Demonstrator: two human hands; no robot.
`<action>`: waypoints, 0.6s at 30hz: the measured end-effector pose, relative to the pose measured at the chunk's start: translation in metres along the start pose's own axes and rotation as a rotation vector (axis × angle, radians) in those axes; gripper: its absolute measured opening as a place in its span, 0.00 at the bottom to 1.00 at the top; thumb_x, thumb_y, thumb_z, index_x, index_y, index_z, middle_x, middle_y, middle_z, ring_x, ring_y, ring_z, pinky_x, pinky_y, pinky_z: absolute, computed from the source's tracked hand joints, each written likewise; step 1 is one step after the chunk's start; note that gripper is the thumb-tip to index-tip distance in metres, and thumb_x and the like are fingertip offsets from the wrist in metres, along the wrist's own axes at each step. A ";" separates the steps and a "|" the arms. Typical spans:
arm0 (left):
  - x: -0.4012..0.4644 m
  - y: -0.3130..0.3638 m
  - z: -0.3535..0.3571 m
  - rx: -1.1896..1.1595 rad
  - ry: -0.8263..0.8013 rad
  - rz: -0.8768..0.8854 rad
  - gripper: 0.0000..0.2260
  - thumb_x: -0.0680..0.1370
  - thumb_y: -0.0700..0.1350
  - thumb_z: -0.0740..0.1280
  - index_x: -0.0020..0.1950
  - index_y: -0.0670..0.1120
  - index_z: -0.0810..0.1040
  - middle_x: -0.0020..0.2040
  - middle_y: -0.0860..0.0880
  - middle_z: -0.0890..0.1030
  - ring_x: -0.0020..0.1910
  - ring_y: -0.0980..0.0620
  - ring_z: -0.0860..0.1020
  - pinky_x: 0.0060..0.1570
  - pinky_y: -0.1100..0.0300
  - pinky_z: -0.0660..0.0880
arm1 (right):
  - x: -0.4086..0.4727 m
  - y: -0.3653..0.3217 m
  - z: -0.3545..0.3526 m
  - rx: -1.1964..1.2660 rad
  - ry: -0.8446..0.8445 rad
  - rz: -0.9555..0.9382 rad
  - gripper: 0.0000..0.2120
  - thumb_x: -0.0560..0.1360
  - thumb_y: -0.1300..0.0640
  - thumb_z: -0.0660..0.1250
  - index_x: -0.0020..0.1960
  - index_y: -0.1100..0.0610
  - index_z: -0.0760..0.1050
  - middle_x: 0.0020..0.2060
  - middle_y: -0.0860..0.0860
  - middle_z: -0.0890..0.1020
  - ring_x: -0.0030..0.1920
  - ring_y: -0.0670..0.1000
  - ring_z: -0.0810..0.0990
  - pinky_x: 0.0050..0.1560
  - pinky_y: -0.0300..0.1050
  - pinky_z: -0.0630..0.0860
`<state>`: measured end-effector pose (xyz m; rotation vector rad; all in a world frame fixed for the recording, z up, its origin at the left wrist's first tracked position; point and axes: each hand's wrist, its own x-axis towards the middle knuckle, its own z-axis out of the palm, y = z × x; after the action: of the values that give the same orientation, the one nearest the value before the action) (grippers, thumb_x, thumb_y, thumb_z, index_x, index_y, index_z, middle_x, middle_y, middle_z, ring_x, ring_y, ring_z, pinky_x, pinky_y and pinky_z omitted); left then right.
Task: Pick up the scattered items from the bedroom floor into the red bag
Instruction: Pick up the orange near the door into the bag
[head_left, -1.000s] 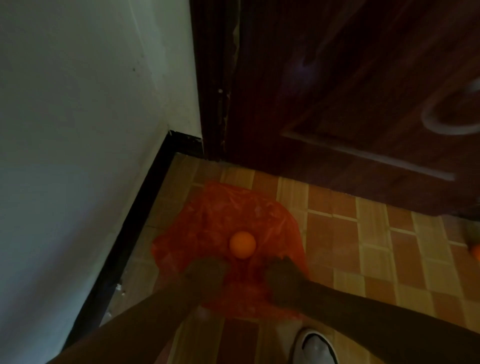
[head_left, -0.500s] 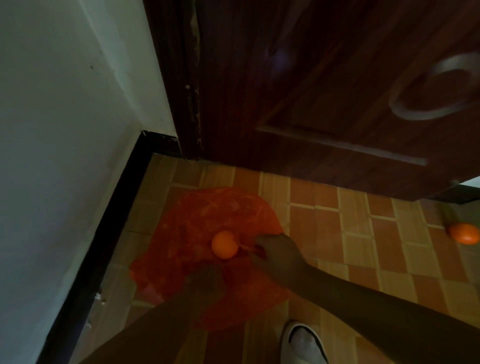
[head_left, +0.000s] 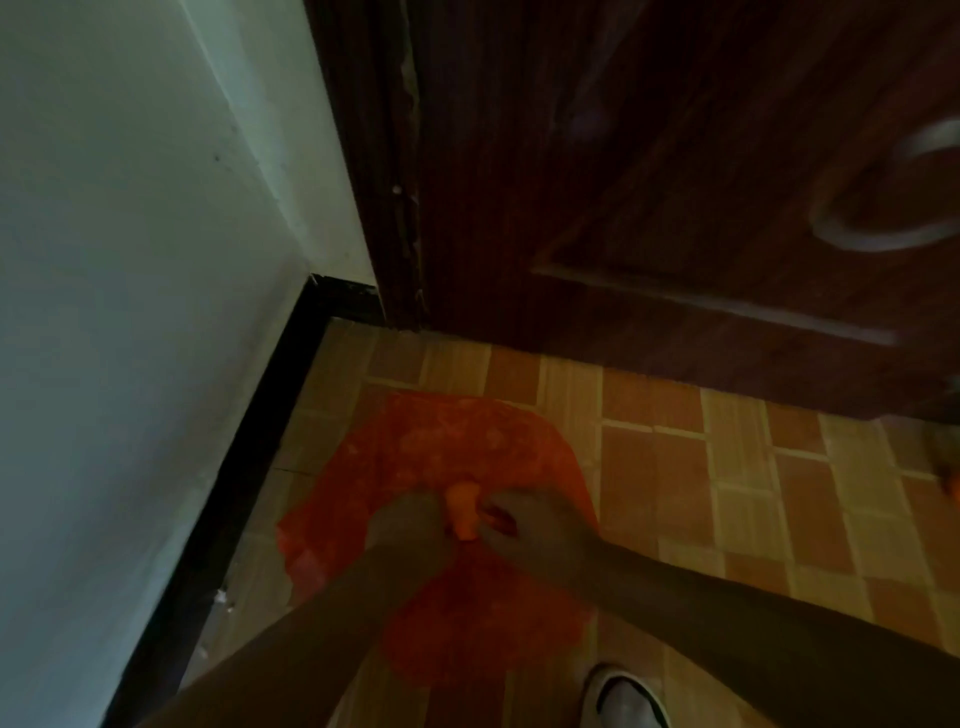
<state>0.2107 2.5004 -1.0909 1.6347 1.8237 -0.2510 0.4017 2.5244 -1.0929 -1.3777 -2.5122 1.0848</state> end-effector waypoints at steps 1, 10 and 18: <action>0.000 -0.004 -0.007 -0.084 0.087 -0.014 0.11 0.78 0.53 0.68 0.54 0.49 0.83 0.50 0.48 0.83 0.55 0.45 0.83 0.53 0.51 0.80 | 0.006 -0.003 -0.002 0.059 0.011 0.037 0.06 0.82 0.47 0.66 0.55 0.48 0.79 0.35 0.39 0.74 0.33 0.41 0.74 0.34 0.36 0.67; -0.118 0.022 -0.112 -0.632 0.557 -0.058 0.08 0.76 0.46 0.73 0.39 0.52 0.77 0.34 0.55 0.78 0.34 0.61 0.77 0.33 0.70 0.66 | -0.026 -0.064 -0.083 0.405 0.449 0.269 0.08 0.80 0.52 0.71 0.42 0.49 0.76 0.30 0.43 0.74 0.31 0.42 0.72 0.36 0.46 0.70; -0.259 0.078 -0.227 -0.623 0.484 -0.081 0.06 0.78 0.44 0.71 0.42 0.51 0.79 0.38 0.54 0.82 0.38 0.55 0.80 0.37 0.62 0.72 | -0.151 -0.175 -0.228 0.541 0.601 0.453 0.10 0.79 0.57 0.71 0.39 0.56 0.76 0.30 0.55 0.76 0.29 0.46 0.70 0.30 0.39 0.66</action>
<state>0.2037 2.4309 -0.7443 1.2337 2.0318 0.6749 0.4536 2.4727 -0.7767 -1.7768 -1.4011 1.0774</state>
